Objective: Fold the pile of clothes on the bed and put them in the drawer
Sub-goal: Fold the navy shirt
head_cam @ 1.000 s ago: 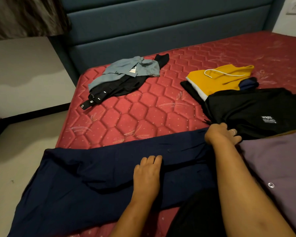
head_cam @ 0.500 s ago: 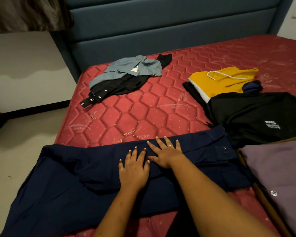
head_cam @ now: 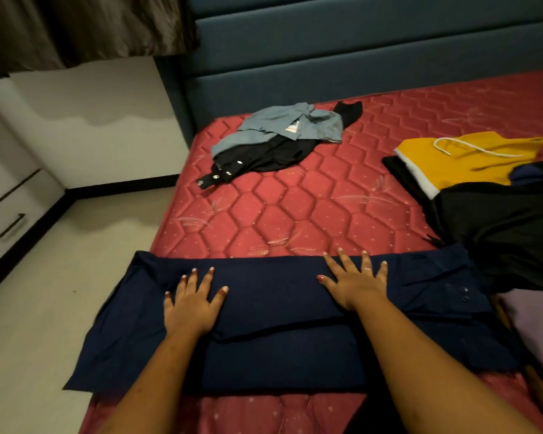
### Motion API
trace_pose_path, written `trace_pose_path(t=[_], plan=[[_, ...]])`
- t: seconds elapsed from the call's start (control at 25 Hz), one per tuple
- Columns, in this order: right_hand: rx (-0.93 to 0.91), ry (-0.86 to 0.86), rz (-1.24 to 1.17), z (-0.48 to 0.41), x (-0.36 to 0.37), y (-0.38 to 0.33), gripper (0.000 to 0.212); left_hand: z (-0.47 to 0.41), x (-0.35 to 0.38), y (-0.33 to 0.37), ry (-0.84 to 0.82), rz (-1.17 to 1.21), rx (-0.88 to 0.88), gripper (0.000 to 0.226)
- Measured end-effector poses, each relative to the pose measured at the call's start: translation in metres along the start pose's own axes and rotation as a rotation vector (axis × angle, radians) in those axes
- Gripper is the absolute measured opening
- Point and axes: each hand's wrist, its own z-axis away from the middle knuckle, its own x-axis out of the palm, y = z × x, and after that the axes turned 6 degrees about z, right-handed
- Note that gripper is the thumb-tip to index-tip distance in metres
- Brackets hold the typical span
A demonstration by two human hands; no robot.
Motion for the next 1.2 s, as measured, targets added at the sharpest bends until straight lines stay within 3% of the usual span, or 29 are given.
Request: trace_pose_path(t=[0.12,0.28,0.36,0.44,0.52,0.6,0.8,0.92,1.0,1.04,1.12,1.2], plan=[[-0.021,0.046,0.114,0.006,-0.006,-0.022,0.063,0.003,-0.023,-0.058,0.007,0.007,-0.118,0.066],[-0.475,0.212,0.092,0.019,-0.012,-0.101,0.066,0.006,-0.042,-0.072,0.288,0.221,-0.112,0.059],[-0.650,0.193,0.080,0.022,-0.008,-0.146,0.064,-0.007,-0.047,-0.071,0.209,0.276,-0.104,0.058],[-0.712,0.158,0.078,0.018,0.001,-0.178,0.063,-0.025,-0.050,-0.072,0.067,0.373,-0.121,0.053],[-0.723,0.169,0.064,0.009,0.007,-0.197,0.073,-0.044,-0.057,-0.076,0.065,0.415,-0.119,0.029],[-0.750,0.201,0.055,-0.001,0.008,-0.209,0.084,-0.059,-0.063,-0.081,0.162,0.417,-0.084,0.014],[-0.777,0.194,0.075,-0.006,0.010,-0.219,0.075,-0.070,-0.047,-0.073,0.338,0.295,-0.095,0.015],[-0.772,0.151,0.066,-0.006,0.006,-0.221,0.061,-0.062,-0.051,-0.073,0.710,0.480,-0.130,0.020],[-0.770,0.108,0.055,-0.013,0.001,-0.232,0.049,-0.054,-0.054,-0.066,0.872,0.423,0.037,0.029],[-0.771,0.104,0.061,-0.015,-0.002,-0.238,0.047,-0.049,-0.049,-0.058,0.837,0.415,0.173,0.034],[-0.780,0.137,0.137,-0.020,-0.004,-0.249,0.053,-0.039,-0.030,-0.037,0.506,0.518,0.365,0.045],[-0.791,0.201,0.239,-0.023,-0.002,-0.251,0.065,-0.036,-0.010,-0.029,0.214,0.575,0.336,0.057]])
